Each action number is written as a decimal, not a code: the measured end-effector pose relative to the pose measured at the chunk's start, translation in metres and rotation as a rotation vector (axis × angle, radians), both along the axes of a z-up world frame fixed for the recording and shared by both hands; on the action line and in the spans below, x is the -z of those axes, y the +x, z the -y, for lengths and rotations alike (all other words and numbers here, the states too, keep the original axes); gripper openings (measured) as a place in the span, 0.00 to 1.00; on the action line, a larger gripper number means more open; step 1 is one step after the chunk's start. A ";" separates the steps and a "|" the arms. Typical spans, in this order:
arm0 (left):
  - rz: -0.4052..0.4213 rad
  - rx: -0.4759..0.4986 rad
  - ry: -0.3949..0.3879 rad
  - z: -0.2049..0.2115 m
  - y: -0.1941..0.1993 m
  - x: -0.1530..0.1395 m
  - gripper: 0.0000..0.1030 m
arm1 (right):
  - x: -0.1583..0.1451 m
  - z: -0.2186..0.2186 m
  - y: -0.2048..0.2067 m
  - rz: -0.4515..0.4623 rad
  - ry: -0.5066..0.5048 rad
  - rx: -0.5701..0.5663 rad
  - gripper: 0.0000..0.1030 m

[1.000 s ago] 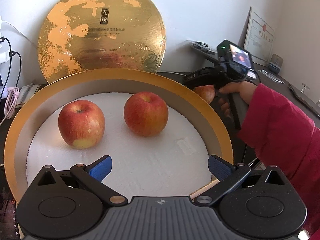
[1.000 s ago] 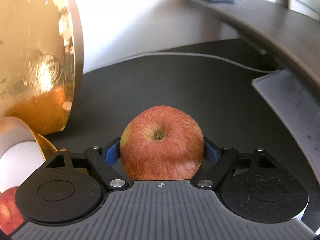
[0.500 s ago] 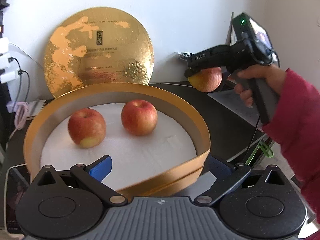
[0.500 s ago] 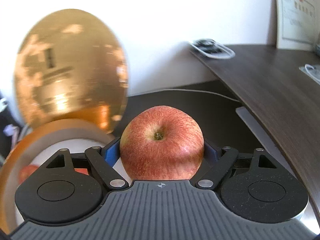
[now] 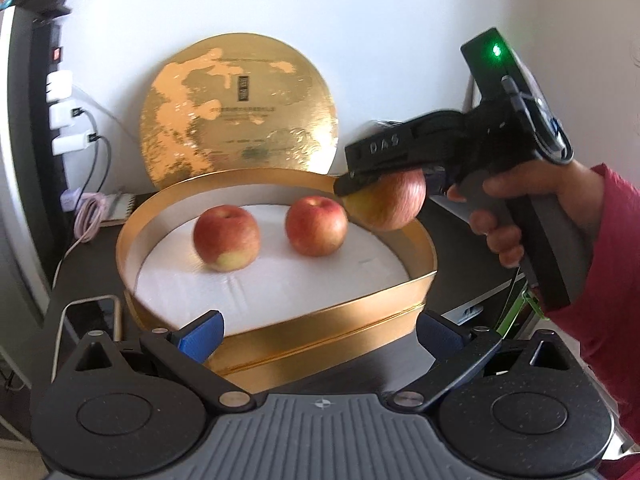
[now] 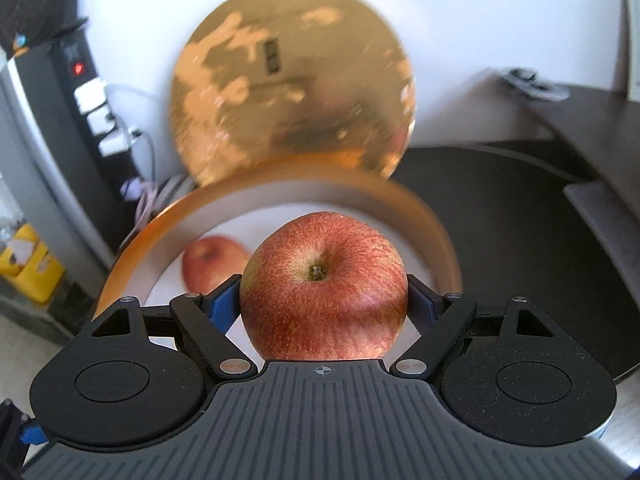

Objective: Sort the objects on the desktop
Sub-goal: 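Carry the held apple over the gold box with the right tool, then lower the apple in front of the two apples and open the right tool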

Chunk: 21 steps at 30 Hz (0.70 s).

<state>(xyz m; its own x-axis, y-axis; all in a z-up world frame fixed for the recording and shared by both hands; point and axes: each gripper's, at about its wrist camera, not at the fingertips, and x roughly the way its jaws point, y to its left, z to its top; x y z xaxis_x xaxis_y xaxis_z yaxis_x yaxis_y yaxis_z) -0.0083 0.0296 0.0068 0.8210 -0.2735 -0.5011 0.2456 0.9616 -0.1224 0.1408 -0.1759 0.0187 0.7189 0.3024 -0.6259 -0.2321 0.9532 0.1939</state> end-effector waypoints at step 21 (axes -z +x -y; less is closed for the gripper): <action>-0.039 -0.079 -0.074 -0.045 0.001 0.017 0.99 | 0.070 -0.093 0.042 -0.201 -0.196 -0.069 0.81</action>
